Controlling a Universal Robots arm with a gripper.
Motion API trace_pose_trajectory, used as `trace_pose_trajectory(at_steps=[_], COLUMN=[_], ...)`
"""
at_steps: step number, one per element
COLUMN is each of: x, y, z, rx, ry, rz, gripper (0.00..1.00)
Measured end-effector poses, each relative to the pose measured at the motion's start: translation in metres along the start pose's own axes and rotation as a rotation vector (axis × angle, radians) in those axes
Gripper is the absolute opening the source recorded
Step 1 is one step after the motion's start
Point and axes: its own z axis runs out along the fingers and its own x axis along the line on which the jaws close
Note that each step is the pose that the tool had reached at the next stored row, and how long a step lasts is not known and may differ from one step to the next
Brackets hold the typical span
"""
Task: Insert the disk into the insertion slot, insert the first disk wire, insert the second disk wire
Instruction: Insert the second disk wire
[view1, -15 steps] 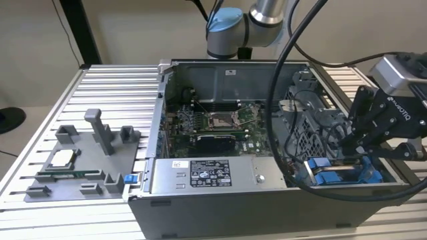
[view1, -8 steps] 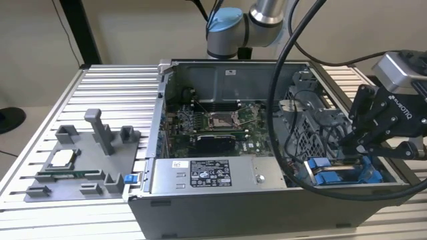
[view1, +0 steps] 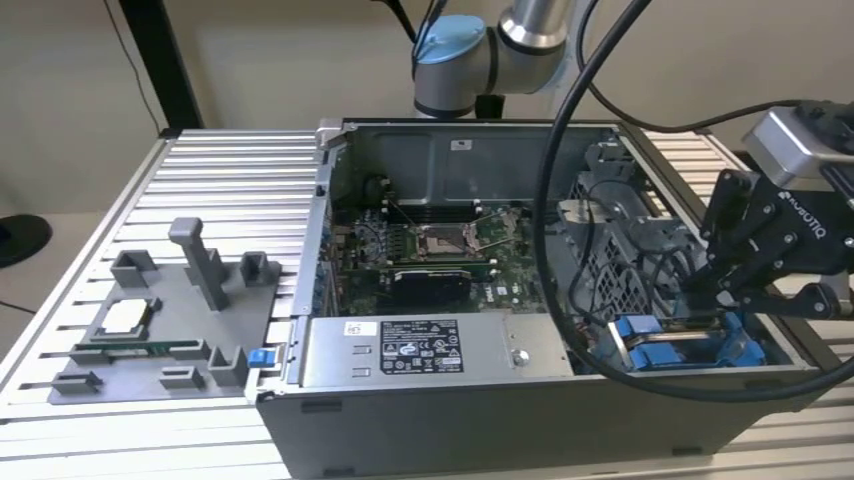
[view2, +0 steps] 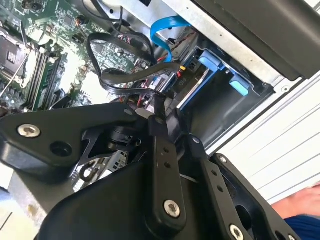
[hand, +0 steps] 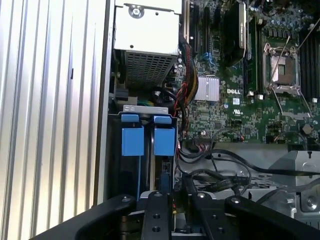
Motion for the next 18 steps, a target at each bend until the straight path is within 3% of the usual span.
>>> trace_pose_trajectory(at_steps=[2,3,18], x=[0.0000,0.0000,-0.0039], y=[0.0001,0.0001,0.0013], z=[0.0001,0.0001,0.0012], rx=[-0.0003,-0.0004,0.0011], ry=[-0.0001,-0.0001,-0.0005], rz=[0.000,0.000,0.001], gripper=[0.00,1.00,1.00])
